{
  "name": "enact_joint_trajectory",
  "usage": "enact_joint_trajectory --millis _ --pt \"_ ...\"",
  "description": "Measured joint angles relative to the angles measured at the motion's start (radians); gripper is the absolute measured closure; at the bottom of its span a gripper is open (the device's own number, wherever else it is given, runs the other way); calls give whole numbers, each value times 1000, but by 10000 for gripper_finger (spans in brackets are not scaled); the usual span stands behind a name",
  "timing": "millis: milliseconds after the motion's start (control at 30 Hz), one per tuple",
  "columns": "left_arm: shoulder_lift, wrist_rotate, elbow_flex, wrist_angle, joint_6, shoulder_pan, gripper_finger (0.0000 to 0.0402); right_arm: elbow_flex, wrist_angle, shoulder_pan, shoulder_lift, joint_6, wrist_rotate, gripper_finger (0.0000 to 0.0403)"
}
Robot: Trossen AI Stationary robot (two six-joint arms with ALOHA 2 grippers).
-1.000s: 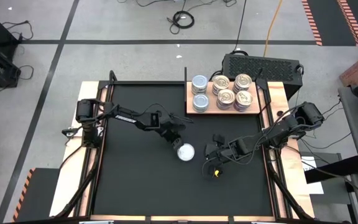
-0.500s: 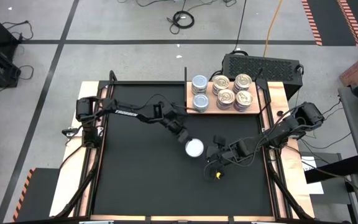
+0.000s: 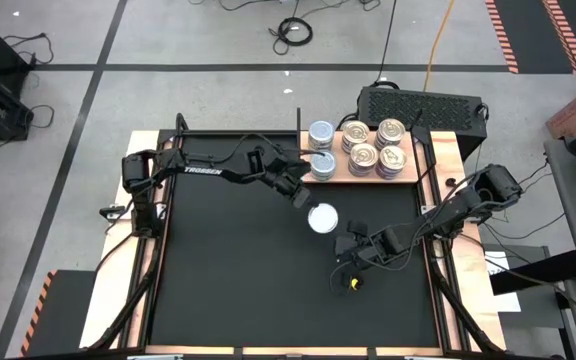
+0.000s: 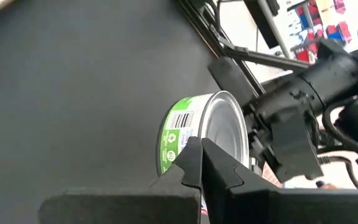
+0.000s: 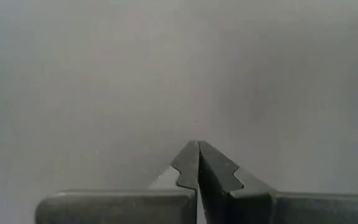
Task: Stack canned seafood by type on shelf
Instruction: Stack the green tuna can on top of the other green tuna can on the shelf
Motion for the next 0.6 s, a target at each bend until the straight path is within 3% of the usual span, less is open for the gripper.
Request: enact_joint_trajectory --millis 367,600 --pt "-2 9 2 -21 25 9 401 0 0 0 0 9 -24 403" --pt "-2 -79 2 -169 149 -17 401 0 -22 -2 0 26 -10 403"
